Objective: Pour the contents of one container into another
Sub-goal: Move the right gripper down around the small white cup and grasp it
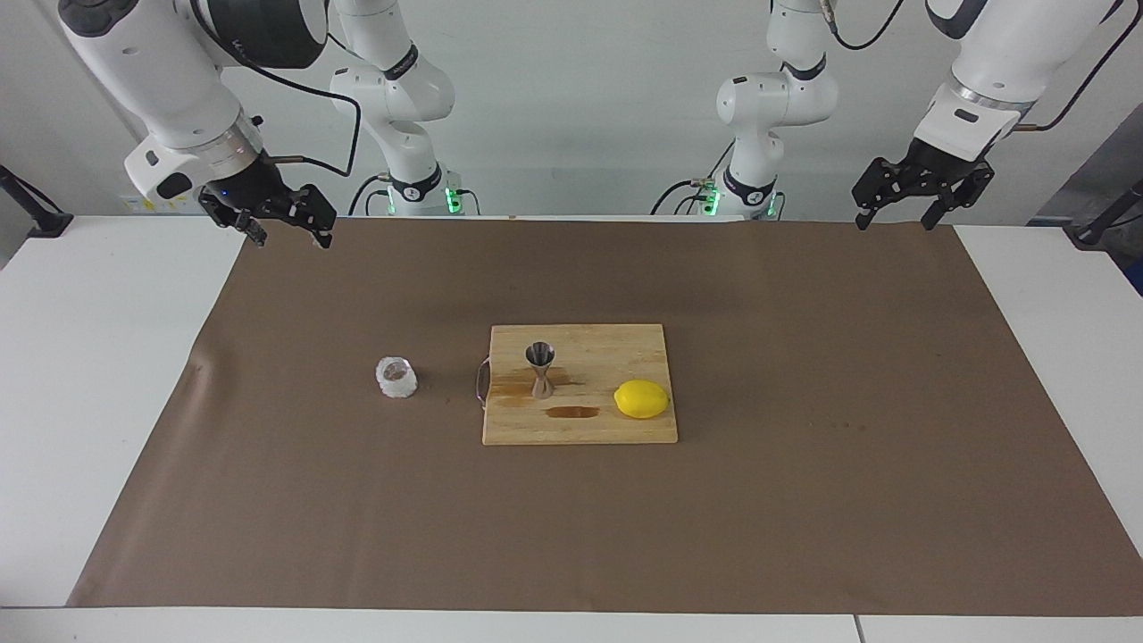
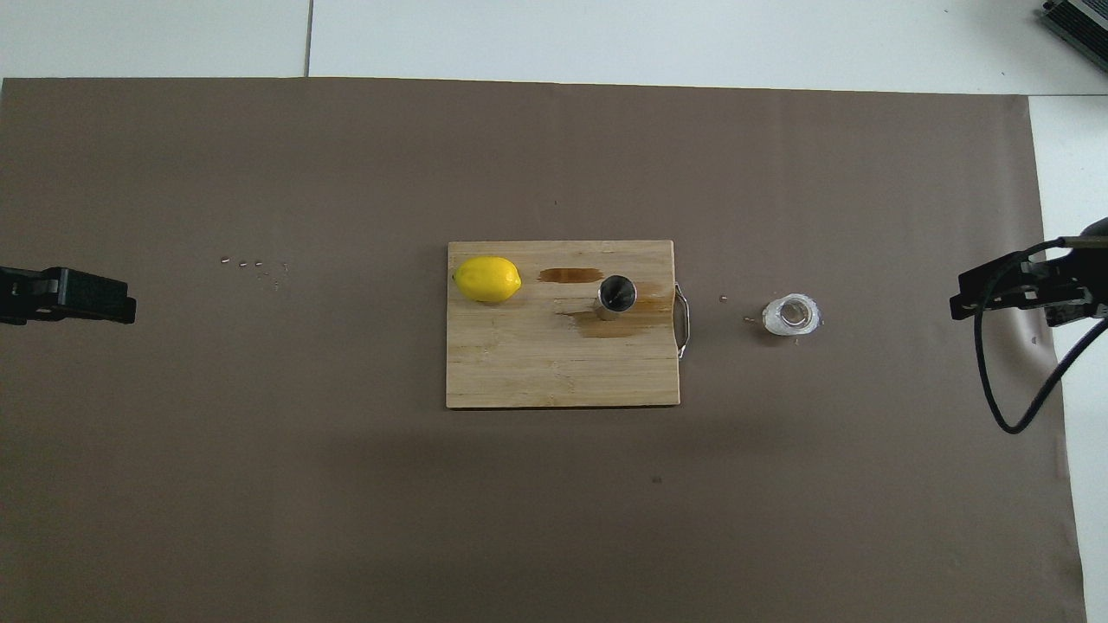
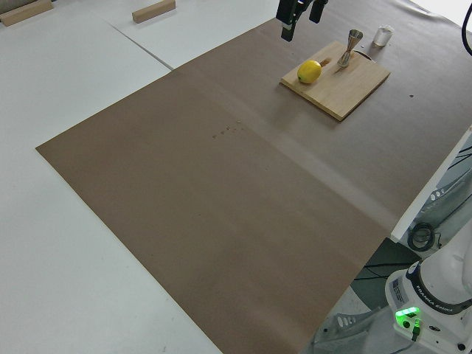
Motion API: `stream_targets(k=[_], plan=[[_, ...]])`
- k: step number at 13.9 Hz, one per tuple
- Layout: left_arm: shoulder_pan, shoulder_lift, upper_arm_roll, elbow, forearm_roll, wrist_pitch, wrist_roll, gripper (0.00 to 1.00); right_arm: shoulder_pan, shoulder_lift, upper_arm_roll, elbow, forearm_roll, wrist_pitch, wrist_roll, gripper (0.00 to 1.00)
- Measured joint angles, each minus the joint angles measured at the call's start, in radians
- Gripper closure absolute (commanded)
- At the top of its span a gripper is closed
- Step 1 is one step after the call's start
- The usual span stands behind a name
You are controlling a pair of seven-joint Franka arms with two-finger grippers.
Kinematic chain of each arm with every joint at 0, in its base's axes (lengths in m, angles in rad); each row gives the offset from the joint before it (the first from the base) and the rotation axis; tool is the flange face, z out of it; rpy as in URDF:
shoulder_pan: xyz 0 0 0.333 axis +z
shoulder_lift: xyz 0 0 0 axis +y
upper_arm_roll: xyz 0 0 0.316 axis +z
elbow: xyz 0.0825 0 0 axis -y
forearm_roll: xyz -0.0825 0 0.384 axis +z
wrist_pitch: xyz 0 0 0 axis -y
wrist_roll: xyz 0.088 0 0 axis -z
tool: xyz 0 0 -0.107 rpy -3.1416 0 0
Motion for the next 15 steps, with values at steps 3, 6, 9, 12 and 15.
stream_targets(k=[3, 6, 9, 12, 15], plan=[[0.000, 0.000, 0.000, 0.000, 0.000, 0.000, 0.000, 0.00, -0.006, -0.017, 0.000, -0.002, 0.000, 0.009, -0.201, 0.00], [0.000, 0.000, 0.000, 0.000, 0.000, 0.000, 0.000, 0.00, -0.029, -0.045, -0.001, -0.088, 0.000, 0.169, -0.530, 0.00], [0.000, 0.000, 0.000, 0.000, 0.000, 0.000, 0.000, 0.00, -0.036, -0.072, -0.001, -0.235, 0.035, 0.322, -0.814, 0.00], [0.000, 0.000, 0.000, 0.000, 0.000, 0.000, 0.000, 0.00, -0.044, -0.067, -0.001, -0.359, 0.131, 0.462, -1.100, 0.00], [0.000, 0.000, 0.000, 0.000, 0.000, 0.000, 0.000, 0.00, -0.073, 0.006, -0.002, -0.440, 0.271, 0.583, -1.387, 0.00]])
